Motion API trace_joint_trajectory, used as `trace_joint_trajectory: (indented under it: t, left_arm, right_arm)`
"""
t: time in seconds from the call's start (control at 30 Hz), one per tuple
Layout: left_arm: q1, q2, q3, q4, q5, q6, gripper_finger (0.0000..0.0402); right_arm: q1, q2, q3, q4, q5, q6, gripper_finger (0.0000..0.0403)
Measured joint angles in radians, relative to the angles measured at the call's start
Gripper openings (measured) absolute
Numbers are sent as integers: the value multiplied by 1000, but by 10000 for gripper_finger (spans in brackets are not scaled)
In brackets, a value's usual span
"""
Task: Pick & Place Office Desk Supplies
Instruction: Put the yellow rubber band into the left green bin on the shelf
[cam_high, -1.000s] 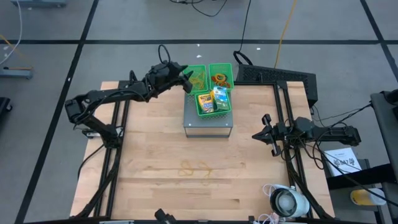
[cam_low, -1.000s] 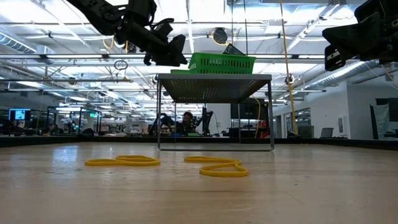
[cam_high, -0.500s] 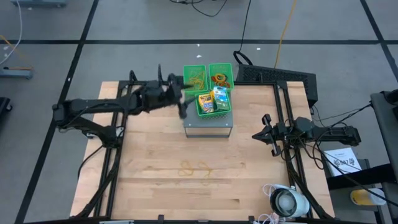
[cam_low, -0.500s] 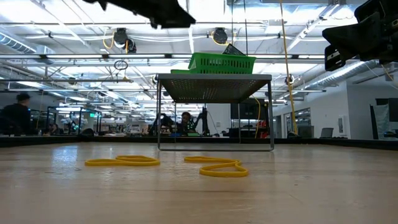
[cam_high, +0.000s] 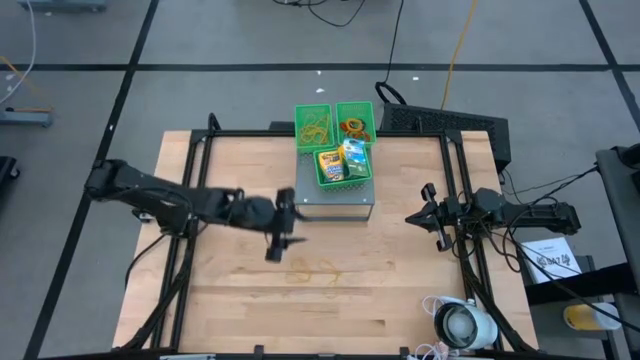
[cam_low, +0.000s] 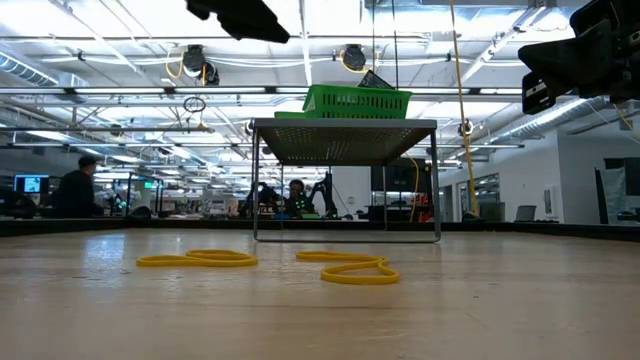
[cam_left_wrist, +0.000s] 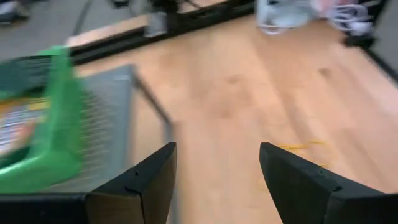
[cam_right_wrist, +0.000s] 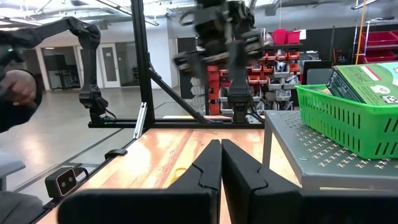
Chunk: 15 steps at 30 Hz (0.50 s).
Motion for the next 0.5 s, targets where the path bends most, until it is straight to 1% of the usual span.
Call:
trace_joint_trajectory:
  t: [0.13, 0.23, 0.37, 0.5]
  left_arm:
    - [-87, 61, 0, 2, 0, -43, 239]
    - [-138, 114, 0, -42, -7, -46, 239]
    - [-187, 181, 0, -61, -9, -118, 239]
    - [-207, 262, 0, -18, -12, -166, 239]
  right_arm:
    - [0, 0, 0, 0, 0, 0, 0]
    - [0, 0, 0, 0, 0, 0, 0]
    - [0, 0, 0, 0, 0, 0, 0]
    - [0, 0, 0, 0, 0, 0, 0]
